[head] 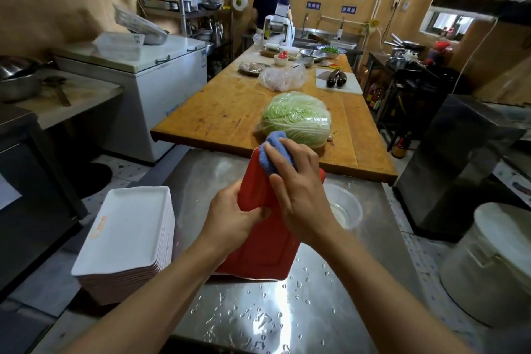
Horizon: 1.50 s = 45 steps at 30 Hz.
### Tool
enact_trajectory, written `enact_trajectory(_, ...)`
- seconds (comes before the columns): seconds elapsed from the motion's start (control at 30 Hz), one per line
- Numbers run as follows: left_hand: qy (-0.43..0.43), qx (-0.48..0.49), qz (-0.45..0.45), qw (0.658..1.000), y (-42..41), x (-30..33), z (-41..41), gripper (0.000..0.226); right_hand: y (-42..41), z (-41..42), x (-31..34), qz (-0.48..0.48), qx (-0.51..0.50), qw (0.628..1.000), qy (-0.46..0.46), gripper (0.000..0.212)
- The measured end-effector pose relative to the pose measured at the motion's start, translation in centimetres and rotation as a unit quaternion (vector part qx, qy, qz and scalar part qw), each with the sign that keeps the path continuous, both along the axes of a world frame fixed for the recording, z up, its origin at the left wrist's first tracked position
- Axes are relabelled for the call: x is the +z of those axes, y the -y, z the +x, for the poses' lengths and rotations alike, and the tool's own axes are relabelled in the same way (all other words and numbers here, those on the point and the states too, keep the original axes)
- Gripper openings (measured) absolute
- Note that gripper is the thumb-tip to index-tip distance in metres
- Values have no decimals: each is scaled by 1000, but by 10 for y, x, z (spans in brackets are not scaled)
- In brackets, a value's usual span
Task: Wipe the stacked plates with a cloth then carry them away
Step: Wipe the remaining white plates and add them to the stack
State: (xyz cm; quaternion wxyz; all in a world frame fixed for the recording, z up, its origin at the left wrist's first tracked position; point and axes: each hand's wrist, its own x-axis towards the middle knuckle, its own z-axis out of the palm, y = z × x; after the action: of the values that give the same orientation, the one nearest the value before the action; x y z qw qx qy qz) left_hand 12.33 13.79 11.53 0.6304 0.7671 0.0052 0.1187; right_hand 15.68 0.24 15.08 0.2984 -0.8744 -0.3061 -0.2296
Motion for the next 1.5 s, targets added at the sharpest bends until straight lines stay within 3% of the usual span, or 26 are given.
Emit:
enact_trajectory(0.17,-29,4,-74,997,-2,-2,-4,30,-12,9,-9,-60,-42,995,73,48)
enact_trajectory(0.23,-49,18,-127,991,-6,-2,-6,30,-2,12,-18,-39,-55,995,70,46)
enact_trajectory(0.47,-99,27,-273,957,-3,5,-2,23,4,14,-26,92,-96,987,-93,51)
enact_trajectory(0.57,-100,71,-334,935,-6,12,11,20,0,4,-32,84,-110,979,-152,54)
enact_trajectory(0.8,-114,151,-375,908,-7,18,31,20,10,-13,-42,115,-109,958,-238,54)
enact_trajectory(0.87,-118,159,-373,907,-3,15,31,20,16,-12,-37,159,-86,944,-276,51)
enact_trajectory(0.93,-121,143,-363,913,0,12,27,20,25,-9,-33,258,-43,906,-334,48)
enact_trajectory(1.03,-141,51,-387,910,-4,15,19,26,41,0,-31,351,-14,849,-394,48)
enact_trajectory(1.17,-176,-2,-359,916,-37,22,19,30,61,9,-29,309,14,840,-447,57)
enact_trajectory(1.33,-239,-79,-260,932,-62,23,19,30,70,19,-24,199,39,881,-428,52)
enact_trajectory(1.5,-261,-106,-264,922,-63,17,11,36,67,23,-15,98,47,919,-379,57)
